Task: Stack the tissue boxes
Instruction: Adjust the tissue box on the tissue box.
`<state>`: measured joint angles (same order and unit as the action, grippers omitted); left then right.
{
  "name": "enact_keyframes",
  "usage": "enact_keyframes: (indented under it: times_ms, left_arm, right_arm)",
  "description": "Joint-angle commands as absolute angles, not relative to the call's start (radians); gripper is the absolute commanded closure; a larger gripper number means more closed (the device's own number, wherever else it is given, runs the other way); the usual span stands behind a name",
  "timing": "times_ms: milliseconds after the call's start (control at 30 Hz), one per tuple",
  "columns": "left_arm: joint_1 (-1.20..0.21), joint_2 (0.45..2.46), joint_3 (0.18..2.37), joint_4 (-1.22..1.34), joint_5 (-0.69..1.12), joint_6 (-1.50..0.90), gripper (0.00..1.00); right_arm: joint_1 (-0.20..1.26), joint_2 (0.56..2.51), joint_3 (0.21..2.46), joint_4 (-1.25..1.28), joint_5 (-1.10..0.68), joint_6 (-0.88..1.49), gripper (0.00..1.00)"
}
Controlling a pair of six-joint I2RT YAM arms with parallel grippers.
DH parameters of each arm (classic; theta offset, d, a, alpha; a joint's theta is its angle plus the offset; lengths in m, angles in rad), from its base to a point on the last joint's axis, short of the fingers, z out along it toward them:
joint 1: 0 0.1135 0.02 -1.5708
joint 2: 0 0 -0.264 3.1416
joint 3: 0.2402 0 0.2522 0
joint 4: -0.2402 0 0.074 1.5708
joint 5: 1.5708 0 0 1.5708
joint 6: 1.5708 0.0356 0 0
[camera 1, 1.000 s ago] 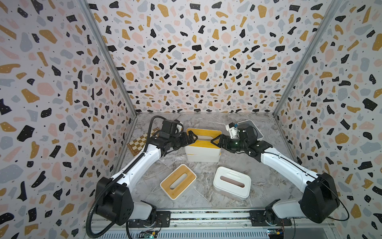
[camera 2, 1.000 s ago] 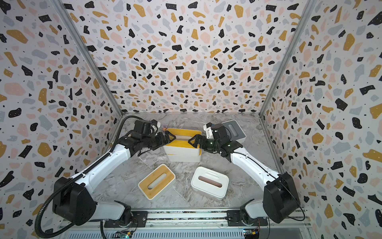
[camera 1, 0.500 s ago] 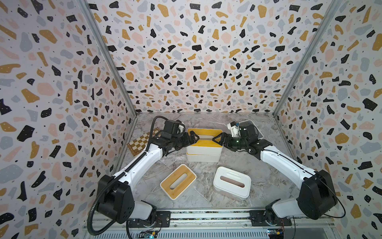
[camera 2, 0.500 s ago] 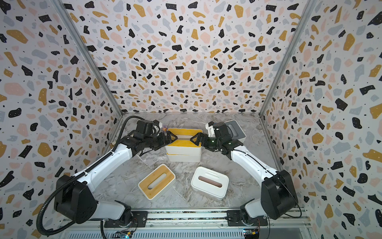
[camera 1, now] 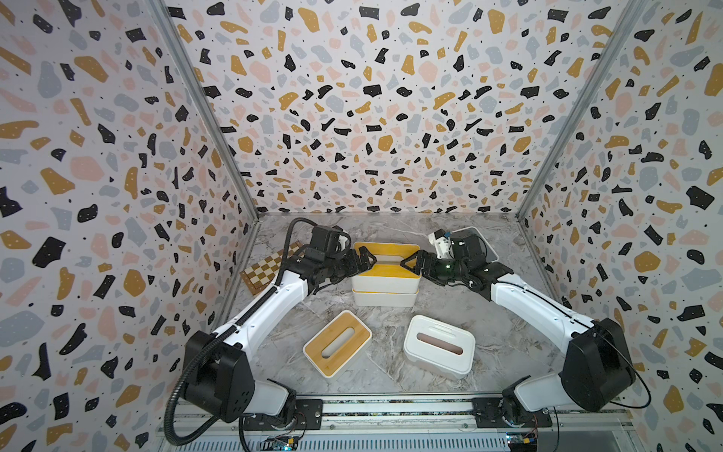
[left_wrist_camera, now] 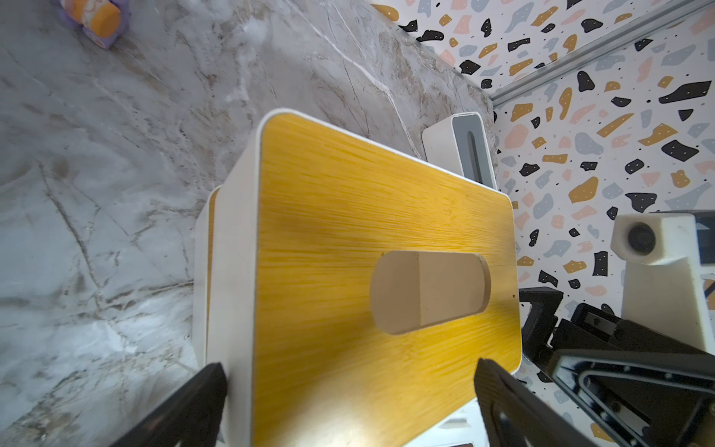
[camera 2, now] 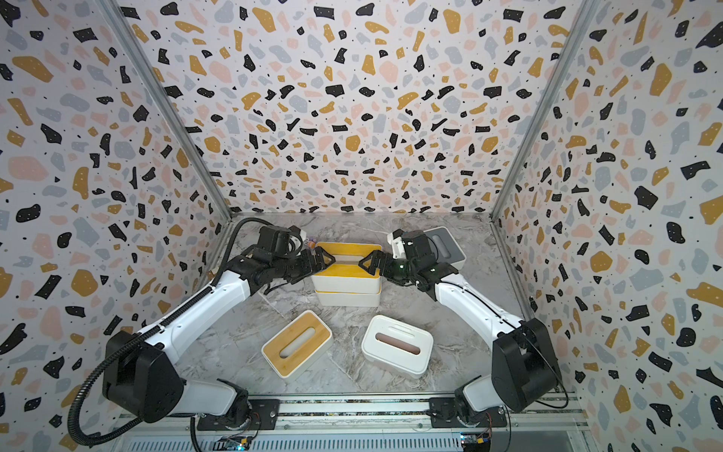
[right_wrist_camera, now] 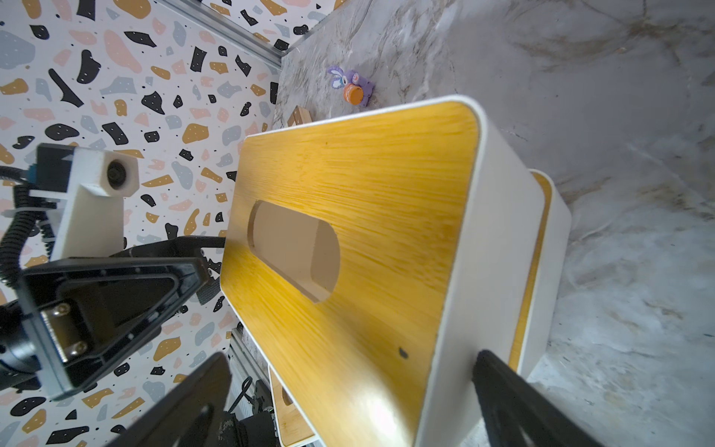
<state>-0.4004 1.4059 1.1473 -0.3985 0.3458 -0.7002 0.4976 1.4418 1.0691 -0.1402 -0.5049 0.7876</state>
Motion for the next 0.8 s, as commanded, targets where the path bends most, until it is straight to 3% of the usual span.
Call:
enact_keyframes:
  times_ms: [0, 767]
  left_arm:
    - [-0.408, 1.417, 1.193, -0.393, 0.351, -0.693, 0.01]
    - [-0.433, 1.405, 1.172, -0.398, 0.381, -0.728, 0.00]
  right_arm:
    - [0.512, 1.441, 1.111, -0.113, -0.528, 0.785, 0.01]
    - [0.505, 1.433, 1.120, -0.140, -0.494, 0.767, 0.01]
